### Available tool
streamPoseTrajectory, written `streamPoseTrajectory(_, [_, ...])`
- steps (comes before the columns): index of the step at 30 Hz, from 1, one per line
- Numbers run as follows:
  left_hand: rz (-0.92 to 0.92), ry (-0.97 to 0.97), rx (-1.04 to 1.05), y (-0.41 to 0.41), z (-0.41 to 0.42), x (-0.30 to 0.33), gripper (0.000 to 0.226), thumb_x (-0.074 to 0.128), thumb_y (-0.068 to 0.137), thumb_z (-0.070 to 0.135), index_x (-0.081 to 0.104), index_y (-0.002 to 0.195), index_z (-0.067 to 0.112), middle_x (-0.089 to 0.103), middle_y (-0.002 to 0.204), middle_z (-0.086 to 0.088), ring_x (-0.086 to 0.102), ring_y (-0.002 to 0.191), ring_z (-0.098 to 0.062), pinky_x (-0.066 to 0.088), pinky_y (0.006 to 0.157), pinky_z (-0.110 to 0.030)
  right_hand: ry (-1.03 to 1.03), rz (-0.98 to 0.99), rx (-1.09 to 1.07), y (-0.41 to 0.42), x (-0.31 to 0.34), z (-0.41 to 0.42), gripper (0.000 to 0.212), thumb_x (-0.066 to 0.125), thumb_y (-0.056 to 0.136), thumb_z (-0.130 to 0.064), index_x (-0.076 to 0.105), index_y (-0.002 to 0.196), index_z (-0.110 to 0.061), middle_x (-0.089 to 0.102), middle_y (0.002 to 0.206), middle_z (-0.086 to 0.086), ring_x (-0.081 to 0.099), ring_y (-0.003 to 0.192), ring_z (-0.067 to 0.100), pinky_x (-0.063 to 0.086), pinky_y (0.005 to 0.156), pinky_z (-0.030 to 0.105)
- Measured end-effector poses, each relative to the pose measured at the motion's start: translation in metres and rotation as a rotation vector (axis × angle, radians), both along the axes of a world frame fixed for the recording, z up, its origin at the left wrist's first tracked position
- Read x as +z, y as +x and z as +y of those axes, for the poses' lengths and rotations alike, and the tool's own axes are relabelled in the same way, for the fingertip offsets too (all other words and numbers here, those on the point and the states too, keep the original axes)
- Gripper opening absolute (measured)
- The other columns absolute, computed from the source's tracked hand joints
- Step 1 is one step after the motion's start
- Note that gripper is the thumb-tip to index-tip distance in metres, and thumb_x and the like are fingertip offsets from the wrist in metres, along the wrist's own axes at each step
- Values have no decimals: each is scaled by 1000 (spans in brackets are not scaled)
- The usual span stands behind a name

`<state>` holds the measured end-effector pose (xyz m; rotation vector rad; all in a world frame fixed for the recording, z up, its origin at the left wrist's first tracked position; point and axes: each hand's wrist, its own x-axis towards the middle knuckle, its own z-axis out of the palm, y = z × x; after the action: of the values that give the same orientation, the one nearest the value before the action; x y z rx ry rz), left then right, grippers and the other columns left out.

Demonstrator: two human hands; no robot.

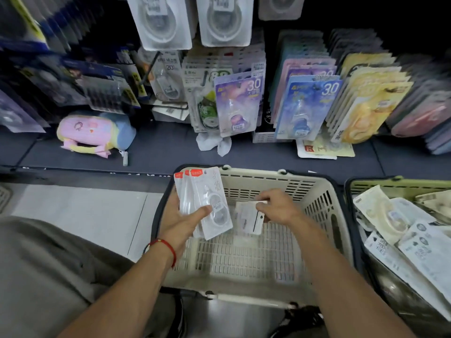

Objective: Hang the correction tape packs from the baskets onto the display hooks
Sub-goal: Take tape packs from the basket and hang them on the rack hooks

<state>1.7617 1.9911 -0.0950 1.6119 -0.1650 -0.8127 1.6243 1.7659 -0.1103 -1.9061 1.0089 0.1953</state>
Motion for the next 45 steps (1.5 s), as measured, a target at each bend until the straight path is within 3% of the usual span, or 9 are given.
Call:
streamPoseTrajectory(4, [-61,-9,-94,-14,-15,12,78,96,63,32,57,129,48,74,118,18,73,109,-11,64,84,-39,24,-107,-21,-13,93,-26,14,74,90,-11,85,82,-14,76,84,15,65,59,11,54,63,22])
streamPoseTrajectory(10, [-56,-137,-179,-33,-32,48,64,95,57,35,63,107,56,76,106,20,75,94,-1,61,66,-20,322,-269,16,-36,179,-36,21,70,92,2,70,102,20,74,109,34,76,106,36,61,95,32])
streamPoseTrajectory(13, [-24,-209,-225,-32,-40,76,65,94,60,29,64,113,49,79,108,12,77,98,-10,62,71,-27,134,-328,-4,-44,198,-37,12,76,93,-3,74,86,5,78,85,22,78,78,25,64,77,28])
streamPoseTrajectory(16, [-20,-259,-234,-25,-51,106,79,95,53,33,62,126,33,80,113,4,77,105,-20,63,80,-38,-128,-411,-35,-35,219,-39,32,73,99,-18,65,79,6,62,55,1,47,42,8,39,43,20])
streamPoseTrajectory(20, [-28,-305,-250,4,-69,150,72,94,64,26,63,129,32,80,117,-1,78,105,-25,65,86,-47,-322,-583,-49,-18,245,-45,44,64,105,-28,45,67,-18,39,46,-15,31,42,3,27,44,17])
streamPoseTrajectory(25, [-189,-361,-201,45,-92,215,77,100,60,30,62,126,37,80,113,5,79,101,-20,64,69,-39,-378,-849,-187,8,268,-53,34,56,108,-36,55,88,-9,52,64,-7,45,60,13,38,56,31])
streamPoseTrajectory(29, [-296,-434,-126,65,-97,237,77,95,66,24,59,133,35,77,120,9,75,109,-14,60,89,-38,-529,-988,-301,42,306,-67,25,52,109,-34,55,87,-24,58,63,-24,46,54,-4,37,51,14])
streamPoseTrajectory(37, [-289,-522,-64,73,-89,237,58,90,79,11,62,123,35,79,111,9,78,95,-13,61,62,-24,-650,-968,-365,80,319,-93,30,53,109,-30,50,79,-28,51,67,-13,45,52,-6,36,50,12])
streamPoseTrajectory(45, [-238,-557,-63,68,-84,245,62,91,66,26,62,120,36,79,110,2,80,78,-23,60,51,-40,-702,-857,-497,96,312,-102,24,55,107,-37,67,103,-16,66,82,-13,59,66,-8,40,55,7])
